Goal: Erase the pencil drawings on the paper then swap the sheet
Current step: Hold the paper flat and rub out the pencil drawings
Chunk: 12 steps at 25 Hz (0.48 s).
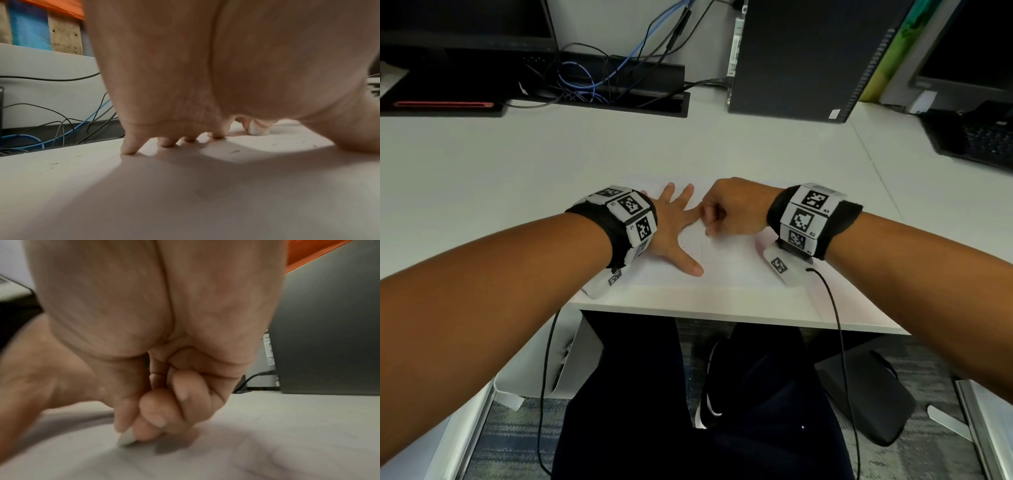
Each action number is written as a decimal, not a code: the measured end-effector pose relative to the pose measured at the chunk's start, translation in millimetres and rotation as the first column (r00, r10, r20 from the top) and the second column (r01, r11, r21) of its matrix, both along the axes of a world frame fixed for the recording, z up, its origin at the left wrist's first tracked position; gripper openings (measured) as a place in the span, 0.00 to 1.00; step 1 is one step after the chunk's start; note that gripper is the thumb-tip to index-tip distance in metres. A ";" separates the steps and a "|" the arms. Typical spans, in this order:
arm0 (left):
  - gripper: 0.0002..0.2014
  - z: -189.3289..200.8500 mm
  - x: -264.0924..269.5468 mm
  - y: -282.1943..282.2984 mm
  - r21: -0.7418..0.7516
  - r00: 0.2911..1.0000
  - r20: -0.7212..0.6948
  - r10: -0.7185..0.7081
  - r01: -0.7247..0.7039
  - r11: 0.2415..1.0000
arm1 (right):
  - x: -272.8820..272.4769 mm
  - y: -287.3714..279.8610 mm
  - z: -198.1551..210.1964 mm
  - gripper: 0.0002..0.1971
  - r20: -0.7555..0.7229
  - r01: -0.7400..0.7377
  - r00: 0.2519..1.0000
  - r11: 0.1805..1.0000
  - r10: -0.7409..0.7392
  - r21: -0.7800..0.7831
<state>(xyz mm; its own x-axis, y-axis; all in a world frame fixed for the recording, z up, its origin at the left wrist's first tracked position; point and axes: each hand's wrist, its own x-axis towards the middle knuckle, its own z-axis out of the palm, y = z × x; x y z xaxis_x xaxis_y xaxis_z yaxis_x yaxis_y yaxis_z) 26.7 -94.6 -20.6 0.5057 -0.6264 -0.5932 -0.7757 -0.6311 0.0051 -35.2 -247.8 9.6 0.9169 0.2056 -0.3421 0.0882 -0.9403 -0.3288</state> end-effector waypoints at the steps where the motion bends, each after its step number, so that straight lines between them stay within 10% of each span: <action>1: 0.60 0.2 0.7 0.5 -0.007 1.000 -0.003 0.004 -0.004 1.000 | -3.3 3.1 -0.1 0.06 -0.031 -0.030 0.999 0.999 0.031 0.010; 12: 0.56 -0.6 1.5 0.3 -0.015 1.000 -0.017 0.011 -0.012 1.000 | -9.2 15.2 -7.0 0.09 -0.119 -0.147 0.981 0.988 0.150 0.037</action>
<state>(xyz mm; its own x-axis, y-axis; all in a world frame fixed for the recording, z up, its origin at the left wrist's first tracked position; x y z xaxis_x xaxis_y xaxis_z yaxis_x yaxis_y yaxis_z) 28.2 -94.3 -21.2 0.5028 -0.6295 -0.5924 -0.7680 -0.6398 0.0280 -44.5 -232.5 2.6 0.8275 0.3476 -0.4409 0.1840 -0.9098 -0.3719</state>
